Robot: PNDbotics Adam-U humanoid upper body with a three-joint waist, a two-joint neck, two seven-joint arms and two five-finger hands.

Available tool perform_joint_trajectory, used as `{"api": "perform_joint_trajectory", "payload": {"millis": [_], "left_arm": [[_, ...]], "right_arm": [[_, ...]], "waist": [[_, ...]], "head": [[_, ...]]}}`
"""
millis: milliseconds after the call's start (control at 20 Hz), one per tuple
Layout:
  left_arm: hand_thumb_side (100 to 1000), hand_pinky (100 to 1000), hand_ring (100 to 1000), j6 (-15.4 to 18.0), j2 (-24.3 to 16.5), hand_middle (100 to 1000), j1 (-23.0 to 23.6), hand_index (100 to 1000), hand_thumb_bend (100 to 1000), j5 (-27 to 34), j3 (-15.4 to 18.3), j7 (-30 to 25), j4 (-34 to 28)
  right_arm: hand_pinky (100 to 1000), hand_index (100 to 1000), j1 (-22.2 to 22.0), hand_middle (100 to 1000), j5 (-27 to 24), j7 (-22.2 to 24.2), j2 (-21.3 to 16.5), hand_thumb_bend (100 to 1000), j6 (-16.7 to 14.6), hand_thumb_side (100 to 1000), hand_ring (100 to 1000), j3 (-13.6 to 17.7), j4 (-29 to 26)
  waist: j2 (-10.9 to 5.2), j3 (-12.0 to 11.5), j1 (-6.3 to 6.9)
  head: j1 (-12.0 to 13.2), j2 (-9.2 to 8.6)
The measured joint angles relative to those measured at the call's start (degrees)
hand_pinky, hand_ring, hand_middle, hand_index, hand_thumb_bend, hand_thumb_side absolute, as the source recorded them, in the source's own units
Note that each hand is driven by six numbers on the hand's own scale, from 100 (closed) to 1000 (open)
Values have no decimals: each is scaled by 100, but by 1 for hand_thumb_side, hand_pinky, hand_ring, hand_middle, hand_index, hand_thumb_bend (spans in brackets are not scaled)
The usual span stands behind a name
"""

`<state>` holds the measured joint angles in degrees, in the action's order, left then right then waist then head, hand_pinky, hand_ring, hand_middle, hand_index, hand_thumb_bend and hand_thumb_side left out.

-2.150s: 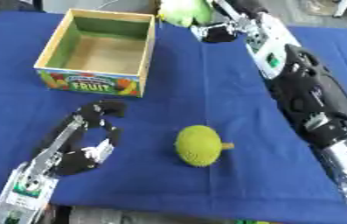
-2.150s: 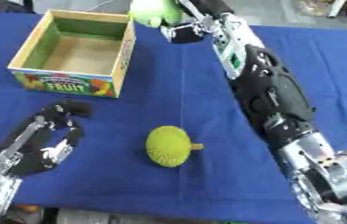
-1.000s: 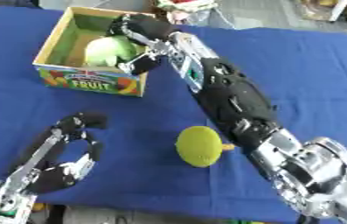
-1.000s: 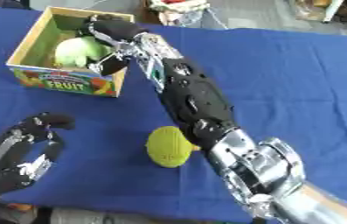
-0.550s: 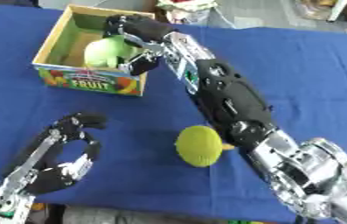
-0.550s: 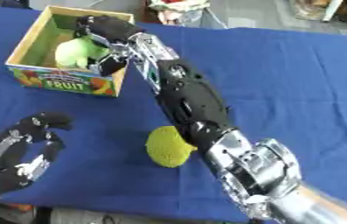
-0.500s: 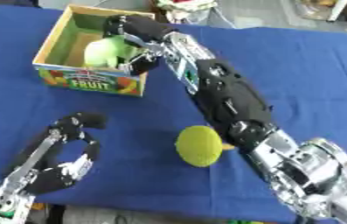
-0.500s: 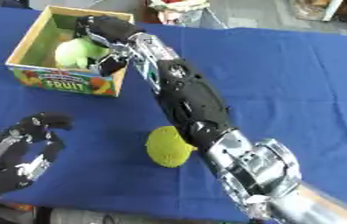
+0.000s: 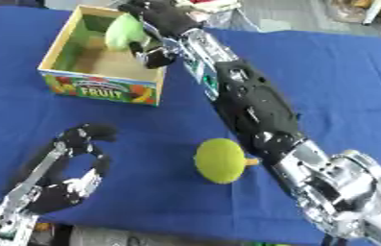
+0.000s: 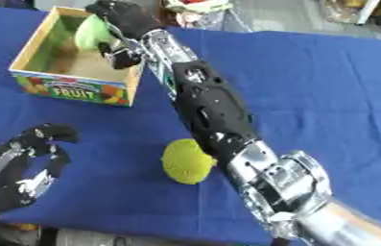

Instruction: Pick up objects on the table and place them in the box.

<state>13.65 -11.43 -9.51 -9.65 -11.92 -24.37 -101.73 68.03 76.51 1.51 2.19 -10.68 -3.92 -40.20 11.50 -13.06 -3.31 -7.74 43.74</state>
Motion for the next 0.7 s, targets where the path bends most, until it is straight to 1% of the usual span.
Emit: {"api": "perform_joint_trajectory", "payload": {"millis": [50, 100, 150, 200, 450, 500, 600, 650, 700], "left_arm": [[543, 546, 775, -2, 0, 762, -1, 858, 196, 0, 0, 2, 0], [543, 546, 775, -4, 0, 763, -1, 858, 196, 0, 0, 4, 0], [543, 546, 775, -7, 0, 763, -2, 858, 196, 0, 1, 8, 0], [543, 546, 775, -10, 0, 763, -2, 858, 197, 1, 1, 11, 0], [543, 546, 775, -11, 0, 763, -2, 858, 197, 1, 1, 15, 0], [542, 546, 775, -11, 0, 763, -2, 859, 198, 1, 1, 16, 0], [542, 546, 775, -11, 0, 763, -2, 859, 198, 1, 2, 17, 0], [543, 547, 775, -11, 0, 763, -2, 859, 198, 1, 3, 19, 0], [543, 547, 775, -11, 0, 763, -2, 859, 198, 1, 5, 20, 0]], "right_arm": [[895, 993, 0, 974, 57, 33, -3, 100, 60, 211, 966, 16, 37], [899, 996, 0, 979, 100, 66, -6, 100, 103, 237, 976, 37, 70], [899, 996, 0, 979, 130, 94, -11, 100, 131, 237, 976, 47, 99], [900, 995, -1, 980, 150, 114, -17, 100, 150, 278, 979, 63, 117], [900, 995, -2, 980, 204, 138, -40, 100, 172, 278, 979, 107, 140], [898, 997, -2, 977, 204, 138, -40, 100, 172, 236, 976, 107, 141], [899, 997, -2, 973, 200, 142, -40, 100, 144, 232, 975, 102, 137], [900, 998, -2, 971, 178, 152, -41, 100, 103, 192, 975, 89, 129], [901, 998, -2, 969, 128, 176, -41, 100, 45, 184, 975, 63, 107]], "waist": [[0, -7, 0], [0, -11, 0], [0, -12, 0], [0, -14, 0], [0, -13, 0], [0, -12, 0], [-1, 26, 1], [-1, 53, 4], [-2, 88, 7]], "head": [[-1, -1], [-1, -2], [-1, -2], [-1, -3], [2, -16], [2, -22], [8, -25], [12, -25], [23, -25]]}}
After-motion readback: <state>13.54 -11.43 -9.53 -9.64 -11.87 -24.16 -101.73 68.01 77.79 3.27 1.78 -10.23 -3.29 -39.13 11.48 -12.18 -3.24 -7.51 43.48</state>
